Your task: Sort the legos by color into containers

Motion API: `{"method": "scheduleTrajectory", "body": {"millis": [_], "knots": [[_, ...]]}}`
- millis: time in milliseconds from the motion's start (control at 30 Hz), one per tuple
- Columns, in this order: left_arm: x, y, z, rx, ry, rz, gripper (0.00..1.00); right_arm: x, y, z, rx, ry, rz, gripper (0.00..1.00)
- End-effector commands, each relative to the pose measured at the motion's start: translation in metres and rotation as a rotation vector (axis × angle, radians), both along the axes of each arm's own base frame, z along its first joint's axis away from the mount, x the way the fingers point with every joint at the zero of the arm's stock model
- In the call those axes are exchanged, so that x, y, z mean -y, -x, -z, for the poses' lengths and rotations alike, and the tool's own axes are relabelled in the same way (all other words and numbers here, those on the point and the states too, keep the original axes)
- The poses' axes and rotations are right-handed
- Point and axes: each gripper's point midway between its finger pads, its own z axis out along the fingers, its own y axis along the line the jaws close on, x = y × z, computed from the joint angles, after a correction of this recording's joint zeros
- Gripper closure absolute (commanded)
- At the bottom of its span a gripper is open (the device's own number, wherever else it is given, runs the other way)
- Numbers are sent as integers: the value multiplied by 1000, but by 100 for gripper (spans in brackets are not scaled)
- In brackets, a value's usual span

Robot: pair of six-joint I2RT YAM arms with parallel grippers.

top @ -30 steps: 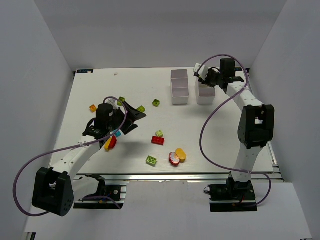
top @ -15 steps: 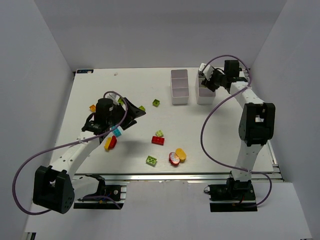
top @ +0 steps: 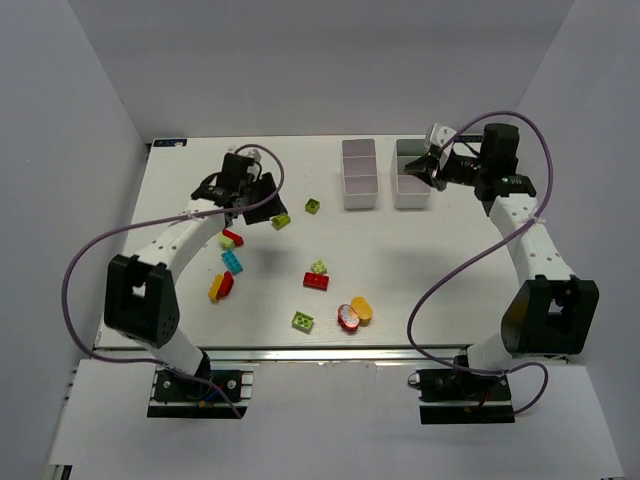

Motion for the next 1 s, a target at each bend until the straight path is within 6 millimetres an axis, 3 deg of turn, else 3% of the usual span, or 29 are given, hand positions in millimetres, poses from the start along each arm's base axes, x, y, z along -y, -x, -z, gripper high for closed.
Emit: {"method": "scheduleTrajectory", "body": {"millis": [0,33,133,233,400,600,967], "knots": [[-17,-5,19,-13,-274,100,37,-30,67,23,-274,-133,-216,86],[-14,-4,23,-7,-333,170,35,-31,74,25,-288,-141,-224,86],[-11,-19,36,24,-477,279,30,-30,91,38,-300,-138,-200,49],[-1,-32,47,85,-574,410,28,-28,102,44,-316,-135,-183,30],[8,-62,53,183,-691,501,28,-28,112,46,-336,-143,-175,24],[3,-84,63,194,-813,564,28,-27,112,44,-334,-147,-154,19],[3,-96,93,161,-866,632,28,-24,115,46,-329,-145,-122,16]]}}
